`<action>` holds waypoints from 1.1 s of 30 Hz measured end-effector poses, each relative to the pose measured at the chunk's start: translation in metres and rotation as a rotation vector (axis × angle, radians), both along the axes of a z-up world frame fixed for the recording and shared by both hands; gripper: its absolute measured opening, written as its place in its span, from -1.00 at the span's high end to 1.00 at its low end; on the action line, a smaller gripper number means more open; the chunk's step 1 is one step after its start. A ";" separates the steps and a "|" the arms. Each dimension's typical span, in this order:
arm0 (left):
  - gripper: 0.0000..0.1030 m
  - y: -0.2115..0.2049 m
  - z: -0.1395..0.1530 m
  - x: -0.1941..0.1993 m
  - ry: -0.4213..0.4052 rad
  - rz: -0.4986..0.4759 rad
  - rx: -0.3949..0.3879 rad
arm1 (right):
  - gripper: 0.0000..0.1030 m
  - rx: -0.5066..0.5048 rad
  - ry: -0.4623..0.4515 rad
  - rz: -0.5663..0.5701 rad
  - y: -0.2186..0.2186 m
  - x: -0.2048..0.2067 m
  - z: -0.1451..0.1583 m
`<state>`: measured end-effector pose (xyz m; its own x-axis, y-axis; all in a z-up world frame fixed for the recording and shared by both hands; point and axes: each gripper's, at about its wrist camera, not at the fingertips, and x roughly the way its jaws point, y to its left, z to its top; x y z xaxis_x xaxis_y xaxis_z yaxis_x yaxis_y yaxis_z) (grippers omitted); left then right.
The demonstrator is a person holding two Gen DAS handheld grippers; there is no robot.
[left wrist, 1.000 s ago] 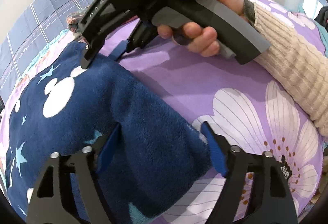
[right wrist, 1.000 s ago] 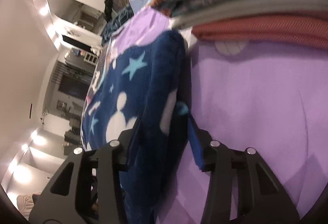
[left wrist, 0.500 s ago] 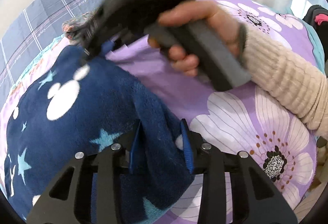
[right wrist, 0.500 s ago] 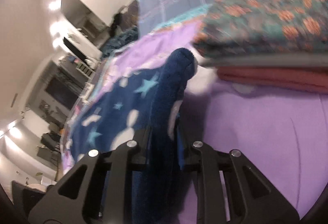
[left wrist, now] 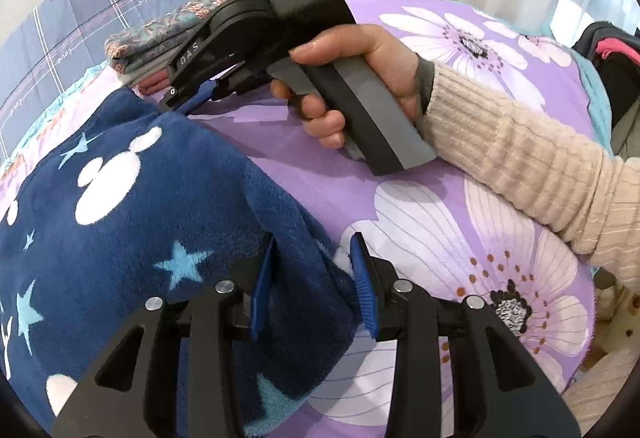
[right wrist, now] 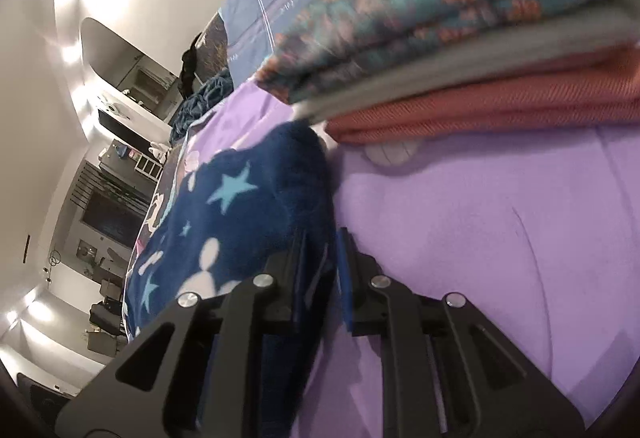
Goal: Fold small clothes
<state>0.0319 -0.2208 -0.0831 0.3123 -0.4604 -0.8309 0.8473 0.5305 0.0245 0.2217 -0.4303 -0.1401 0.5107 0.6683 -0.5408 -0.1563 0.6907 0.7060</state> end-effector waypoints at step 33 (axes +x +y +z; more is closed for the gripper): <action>-0.24 0.218 0.034 -0.010 0.074 0.431 -0.307 | 0.15 -0.578 -0.146 -0.143 0.052 -0.147 0.103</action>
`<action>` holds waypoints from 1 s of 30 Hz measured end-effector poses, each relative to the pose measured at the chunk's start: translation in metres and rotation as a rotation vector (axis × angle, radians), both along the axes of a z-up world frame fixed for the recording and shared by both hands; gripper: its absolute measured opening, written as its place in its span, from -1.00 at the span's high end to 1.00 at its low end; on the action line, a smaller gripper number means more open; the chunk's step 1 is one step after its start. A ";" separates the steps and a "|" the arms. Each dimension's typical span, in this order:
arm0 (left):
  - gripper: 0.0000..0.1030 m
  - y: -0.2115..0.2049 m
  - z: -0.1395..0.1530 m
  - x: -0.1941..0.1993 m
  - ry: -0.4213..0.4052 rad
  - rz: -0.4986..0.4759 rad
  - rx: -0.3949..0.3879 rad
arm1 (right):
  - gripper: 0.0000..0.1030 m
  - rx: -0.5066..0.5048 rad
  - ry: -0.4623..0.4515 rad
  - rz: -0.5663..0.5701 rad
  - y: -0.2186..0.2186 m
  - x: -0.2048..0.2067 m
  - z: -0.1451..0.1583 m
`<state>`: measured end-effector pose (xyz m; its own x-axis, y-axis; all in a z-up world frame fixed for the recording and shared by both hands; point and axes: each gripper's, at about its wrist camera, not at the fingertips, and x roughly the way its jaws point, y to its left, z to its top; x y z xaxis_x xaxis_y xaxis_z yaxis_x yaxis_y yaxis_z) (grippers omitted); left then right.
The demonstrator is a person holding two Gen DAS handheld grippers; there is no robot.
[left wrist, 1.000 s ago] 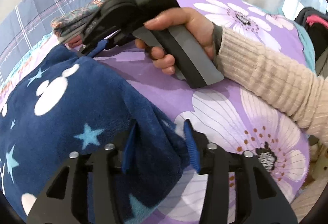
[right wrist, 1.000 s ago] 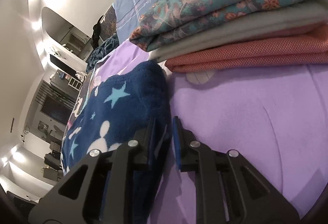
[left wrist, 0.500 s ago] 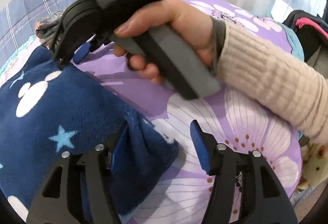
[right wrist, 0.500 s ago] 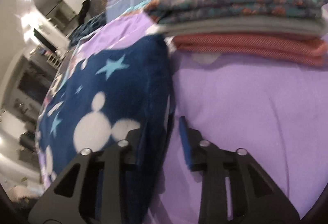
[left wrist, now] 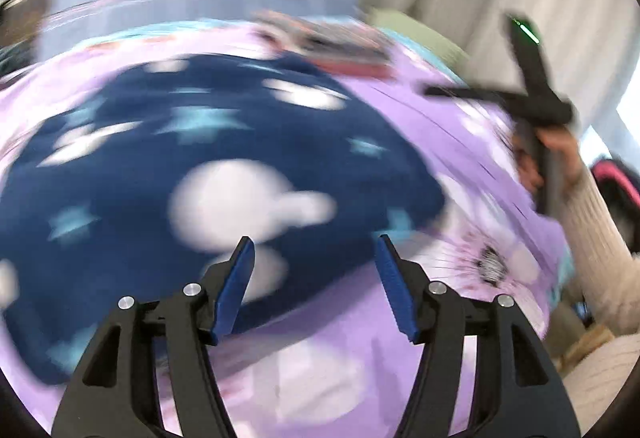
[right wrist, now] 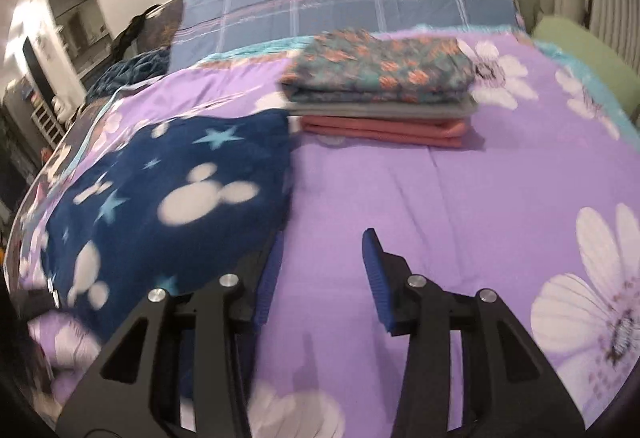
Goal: Fold small clothes
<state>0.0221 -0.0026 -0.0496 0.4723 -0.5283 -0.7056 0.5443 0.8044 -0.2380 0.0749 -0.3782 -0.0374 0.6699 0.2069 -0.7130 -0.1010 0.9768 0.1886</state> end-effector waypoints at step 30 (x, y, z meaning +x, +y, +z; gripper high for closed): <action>-0.31 0.298 -0.045 -0.036 -0.033 0.650 -0.132 | -0.22 -0.706 -0.499 0.808 0.442 -0.133 -0.057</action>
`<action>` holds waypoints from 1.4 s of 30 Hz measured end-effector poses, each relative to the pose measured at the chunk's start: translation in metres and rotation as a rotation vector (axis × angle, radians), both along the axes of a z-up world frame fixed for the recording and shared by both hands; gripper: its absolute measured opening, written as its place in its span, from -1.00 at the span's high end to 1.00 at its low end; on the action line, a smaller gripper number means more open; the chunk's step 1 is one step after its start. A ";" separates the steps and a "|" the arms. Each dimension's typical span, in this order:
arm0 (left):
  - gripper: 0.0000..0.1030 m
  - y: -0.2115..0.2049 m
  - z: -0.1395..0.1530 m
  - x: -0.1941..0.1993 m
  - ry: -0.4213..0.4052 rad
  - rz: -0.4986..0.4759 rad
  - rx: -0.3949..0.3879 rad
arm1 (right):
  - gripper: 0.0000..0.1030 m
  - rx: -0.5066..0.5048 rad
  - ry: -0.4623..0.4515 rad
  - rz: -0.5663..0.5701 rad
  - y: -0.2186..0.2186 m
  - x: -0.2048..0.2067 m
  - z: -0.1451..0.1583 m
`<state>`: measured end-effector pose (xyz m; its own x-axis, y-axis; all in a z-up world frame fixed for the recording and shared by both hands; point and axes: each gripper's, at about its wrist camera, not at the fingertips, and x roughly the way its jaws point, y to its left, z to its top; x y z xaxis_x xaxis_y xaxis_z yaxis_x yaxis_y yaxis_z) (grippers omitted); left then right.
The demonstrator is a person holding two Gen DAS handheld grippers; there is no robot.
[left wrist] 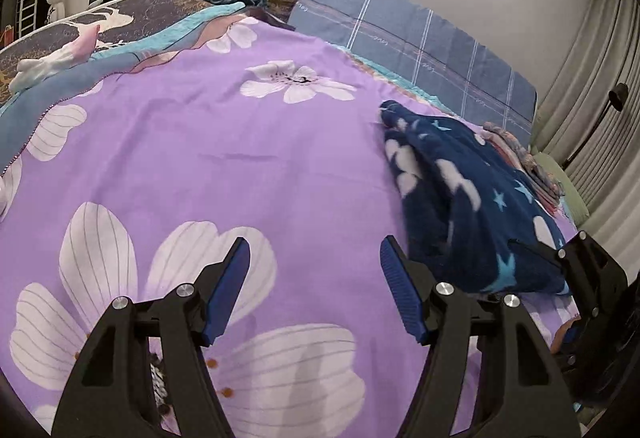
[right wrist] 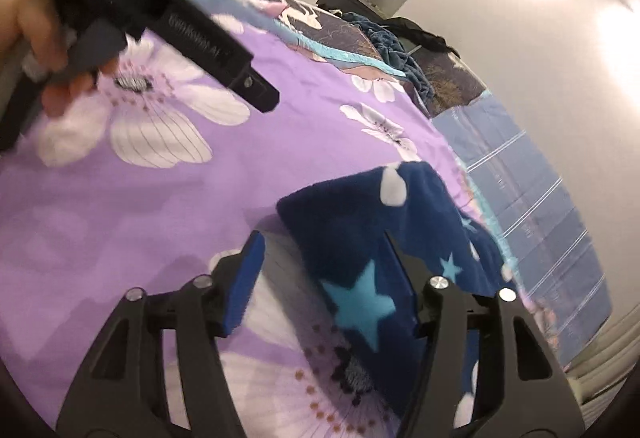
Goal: Fold small clothes
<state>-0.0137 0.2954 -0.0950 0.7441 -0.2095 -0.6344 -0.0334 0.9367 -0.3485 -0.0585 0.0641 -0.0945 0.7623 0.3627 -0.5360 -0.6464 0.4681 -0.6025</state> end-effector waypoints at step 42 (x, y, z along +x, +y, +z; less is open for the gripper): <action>0.50 -0.062 -0.024 0.191 0.036 -0.295 -0.312 | 0.68 0.170 0.288 0.012 0.013 0.038 -0.001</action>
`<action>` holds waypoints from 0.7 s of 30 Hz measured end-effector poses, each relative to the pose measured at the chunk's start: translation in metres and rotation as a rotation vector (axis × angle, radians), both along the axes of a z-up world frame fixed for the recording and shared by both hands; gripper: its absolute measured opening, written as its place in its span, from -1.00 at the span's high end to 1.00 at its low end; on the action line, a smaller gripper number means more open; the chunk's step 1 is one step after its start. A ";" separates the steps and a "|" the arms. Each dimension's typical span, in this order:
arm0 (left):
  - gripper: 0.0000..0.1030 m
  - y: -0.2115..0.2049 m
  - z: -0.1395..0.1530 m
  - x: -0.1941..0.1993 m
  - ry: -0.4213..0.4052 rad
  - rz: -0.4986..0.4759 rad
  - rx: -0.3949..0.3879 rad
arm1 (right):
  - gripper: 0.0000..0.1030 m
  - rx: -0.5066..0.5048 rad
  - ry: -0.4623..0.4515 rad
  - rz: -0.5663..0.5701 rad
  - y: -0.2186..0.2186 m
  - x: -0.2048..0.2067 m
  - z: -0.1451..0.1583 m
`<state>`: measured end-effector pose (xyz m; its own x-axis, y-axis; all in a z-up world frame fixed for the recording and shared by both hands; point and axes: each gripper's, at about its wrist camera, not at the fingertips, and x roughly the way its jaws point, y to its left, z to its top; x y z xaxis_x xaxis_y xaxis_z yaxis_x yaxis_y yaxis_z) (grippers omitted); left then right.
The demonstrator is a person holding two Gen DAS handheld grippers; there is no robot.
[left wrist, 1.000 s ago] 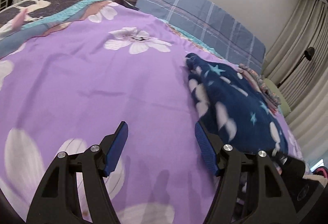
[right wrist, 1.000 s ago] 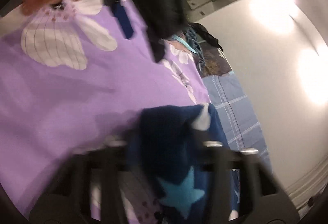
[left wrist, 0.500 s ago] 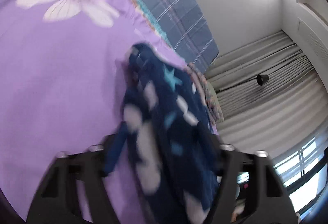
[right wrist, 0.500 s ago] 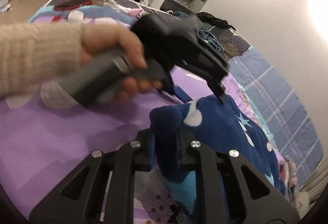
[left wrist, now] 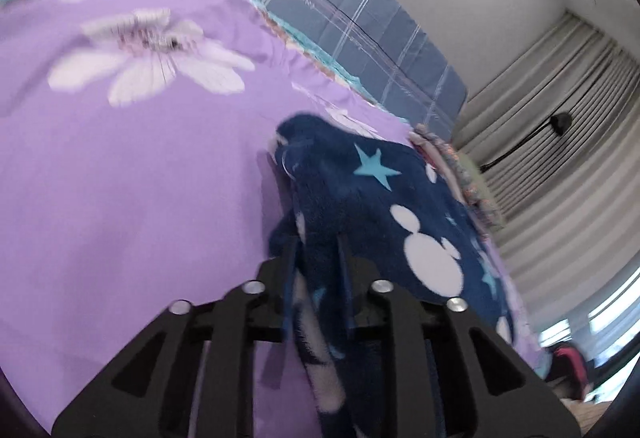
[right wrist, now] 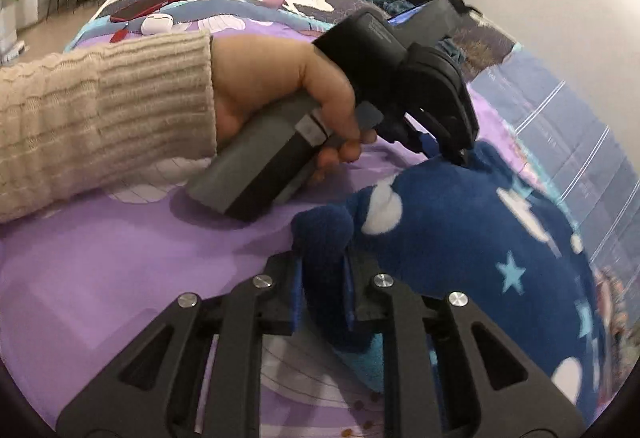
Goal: Fold small clothes
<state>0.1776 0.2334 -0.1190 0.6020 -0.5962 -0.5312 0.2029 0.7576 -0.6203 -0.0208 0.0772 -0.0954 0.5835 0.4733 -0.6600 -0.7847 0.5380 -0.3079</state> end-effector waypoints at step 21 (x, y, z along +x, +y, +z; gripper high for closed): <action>-0.36 -0.025 0.005 0.007 -0.006 -0.016 0.137 | 0.08 -0.006 -0.032 -0.008 -0.021 -0.022 -0.001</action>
